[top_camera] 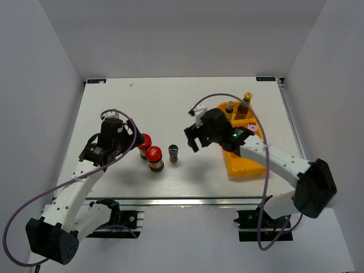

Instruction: Organize the condiment bottles

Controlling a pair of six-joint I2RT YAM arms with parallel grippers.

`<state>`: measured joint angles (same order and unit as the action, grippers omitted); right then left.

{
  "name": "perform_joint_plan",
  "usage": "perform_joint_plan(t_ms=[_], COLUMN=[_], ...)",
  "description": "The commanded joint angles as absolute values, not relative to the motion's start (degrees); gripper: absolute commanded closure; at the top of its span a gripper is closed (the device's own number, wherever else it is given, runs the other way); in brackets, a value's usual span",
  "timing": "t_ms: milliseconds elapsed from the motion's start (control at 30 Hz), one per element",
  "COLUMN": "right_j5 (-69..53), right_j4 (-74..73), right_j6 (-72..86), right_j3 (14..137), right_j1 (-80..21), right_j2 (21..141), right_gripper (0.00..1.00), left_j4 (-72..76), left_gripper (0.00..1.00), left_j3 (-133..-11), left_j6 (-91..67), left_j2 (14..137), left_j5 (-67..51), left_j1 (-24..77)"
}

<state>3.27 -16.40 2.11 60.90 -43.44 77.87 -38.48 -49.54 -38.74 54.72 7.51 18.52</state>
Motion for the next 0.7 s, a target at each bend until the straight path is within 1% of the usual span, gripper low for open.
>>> perform_joint_plan(t_ms=[0,133,200,333,400,500,567,600,633,667], right_j5=[1.58,0.53,-1.58,-0.89,-1.58,-2.46,-2.9,-2.9,-2.64,-2.64], right_j4=[-18.45,-19.95,-20.12,-20.31,-21.0,-21.44,-21.53,-21.71,-21.88,-22.15], right_j6=[-6.67,-7.39,-6.86,-5.89,-5.63,-5.8,-5.63,-4.93,-4.66,-4.57], right_j3=[65.82,70.48,73.12,77.6,78.74,79.45,79.37,79.54,79.45,79.54], right_j1=[-51.04,-53.08,-53.26,-54.23,-54.49,-55.37,-55.63,-55.72,-55.72,-55.72], right_j2=[83.3,91.38,93.5,98.77,100.62,101.95,102.22,102.48,102.48,102.48], right_gripper=[0.11,0.11,0.11,0.11,0.13,0.2,0.27,0.29,0.35,0.38], left_j4=[-37.71,-38.23,-38.23,-37.97,-37.97,-37.88,-37.53,-37.27,-37.27,-37.35], left_gripper=[0.02,0.02,0.02,0.02,0.02,0.02,0.02,0.02,0.02,0.02], left_j3=[-49.31,-49.48,-49.48,-49.31,-49.31,-49.31,-49.31,-49.31,-49.39,-49.39], left_j6=[-38.94,-38.85,-38.76,-38.76,-38.76,-38.76,-38.59,-38.5,-38.5,-38.5], left_j2=[54.14,54.05,53.79,53.7,53.79,53.88,53.88,53.88,53.88,53.88], left_j5=[7.73,7.91,8.0,8.0,8.0,8.0,7.56,7.12,7.12,7.12], left_j1=[18.72,18.72,18.72,18.72,18.72,18.72,18.72,18.81,18.72,18.72])
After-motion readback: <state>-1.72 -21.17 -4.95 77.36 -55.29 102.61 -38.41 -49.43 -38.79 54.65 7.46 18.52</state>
